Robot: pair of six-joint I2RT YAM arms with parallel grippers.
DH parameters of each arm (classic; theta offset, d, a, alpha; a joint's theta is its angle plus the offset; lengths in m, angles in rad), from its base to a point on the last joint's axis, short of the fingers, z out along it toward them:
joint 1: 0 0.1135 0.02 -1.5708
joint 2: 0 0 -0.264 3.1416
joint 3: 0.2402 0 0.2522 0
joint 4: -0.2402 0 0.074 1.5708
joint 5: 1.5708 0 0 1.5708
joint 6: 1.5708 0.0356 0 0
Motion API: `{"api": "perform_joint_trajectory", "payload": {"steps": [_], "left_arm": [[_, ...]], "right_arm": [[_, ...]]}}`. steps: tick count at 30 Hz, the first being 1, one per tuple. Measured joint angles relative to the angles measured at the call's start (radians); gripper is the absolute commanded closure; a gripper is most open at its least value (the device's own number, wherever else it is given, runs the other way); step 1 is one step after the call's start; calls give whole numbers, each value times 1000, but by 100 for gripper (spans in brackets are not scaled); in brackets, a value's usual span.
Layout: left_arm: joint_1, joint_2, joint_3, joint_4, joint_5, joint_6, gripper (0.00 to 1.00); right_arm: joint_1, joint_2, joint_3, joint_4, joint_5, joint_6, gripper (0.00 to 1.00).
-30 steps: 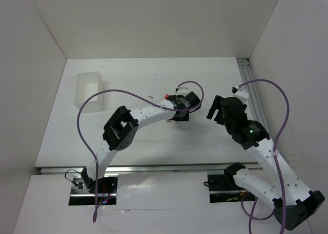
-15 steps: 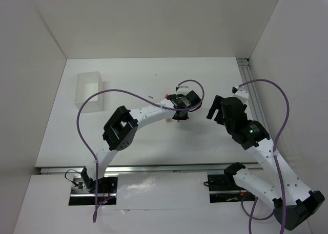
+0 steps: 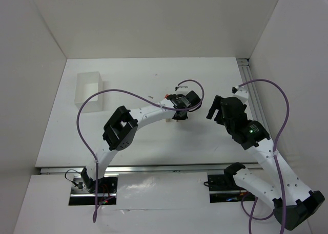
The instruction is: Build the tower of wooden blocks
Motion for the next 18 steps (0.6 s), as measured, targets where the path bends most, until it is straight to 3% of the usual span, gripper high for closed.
{"api": "perform_joint_trajectory", "payload": {"steps": [12, 14, 18], "left_arm": [[1, 0, 0, -1, -2, -4, 86], [1, 0, 0, -1, -2, -4, 72], [1, 0, 0, -2, -2, -3, 60]], "right_arm": [[0, 4, 0, 0, 0, 0, 14], [0, 8, 0, 0, 0, 0, 14], [0, 10, 0, 0, -2, 0, 14]]}}
